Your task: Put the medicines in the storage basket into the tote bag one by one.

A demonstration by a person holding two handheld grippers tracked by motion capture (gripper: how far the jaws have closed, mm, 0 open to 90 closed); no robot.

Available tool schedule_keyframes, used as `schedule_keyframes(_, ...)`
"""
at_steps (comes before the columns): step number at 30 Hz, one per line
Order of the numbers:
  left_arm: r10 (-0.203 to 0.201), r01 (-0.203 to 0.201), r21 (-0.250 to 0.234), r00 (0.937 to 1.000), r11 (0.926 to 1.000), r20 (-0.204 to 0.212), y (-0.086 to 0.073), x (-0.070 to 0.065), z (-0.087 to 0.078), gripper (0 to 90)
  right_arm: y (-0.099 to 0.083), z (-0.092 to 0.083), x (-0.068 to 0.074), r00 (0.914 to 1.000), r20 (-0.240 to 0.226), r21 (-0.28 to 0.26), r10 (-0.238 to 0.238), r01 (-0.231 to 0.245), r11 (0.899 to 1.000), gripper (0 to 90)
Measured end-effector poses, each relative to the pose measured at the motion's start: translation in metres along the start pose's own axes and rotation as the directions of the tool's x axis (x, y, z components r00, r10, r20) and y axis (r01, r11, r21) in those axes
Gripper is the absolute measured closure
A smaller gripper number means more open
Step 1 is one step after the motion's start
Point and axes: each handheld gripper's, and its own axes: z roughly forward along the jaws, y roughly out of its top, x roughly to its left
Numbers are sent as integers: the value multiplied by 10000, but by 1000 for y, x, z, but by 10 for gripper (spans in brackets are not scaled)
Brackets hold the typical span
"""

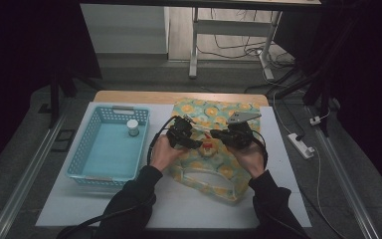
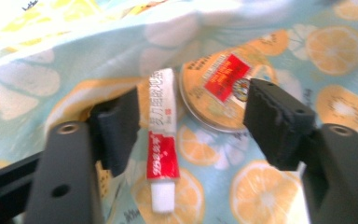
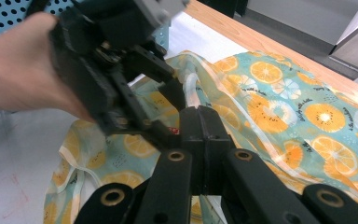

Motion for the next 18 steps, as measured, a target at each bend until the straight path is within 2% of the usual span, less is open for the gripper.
schedule_keyframes(7, -91, 100, -264, 9994, 9996, 337, -6, 4, -24, 234, 0, 0, 0, 10000, -7, 6, -6, 6, 10000, 900)
schedule_keyframes(11, -6, 10, -200, 9997, 9998, 224, -12, 7, -35, 188, 0, 0, 0, 10000, -6, 1, -5, 5, 10000, 900)
schedule_keyframes(15, -211, 225, -431, 9992, 9988, 343, -18, 12, -46, 134, 0, 0, 0, 10000, 1, 10, -16, 16, 10000, 900)
schedule_keyframes(18, -211, 229, -515, 9991, 9984, 355, -22, 17, -54, 86, 0, 1, 1, 10000, -2, 23, -45, 45, 10000, 900)
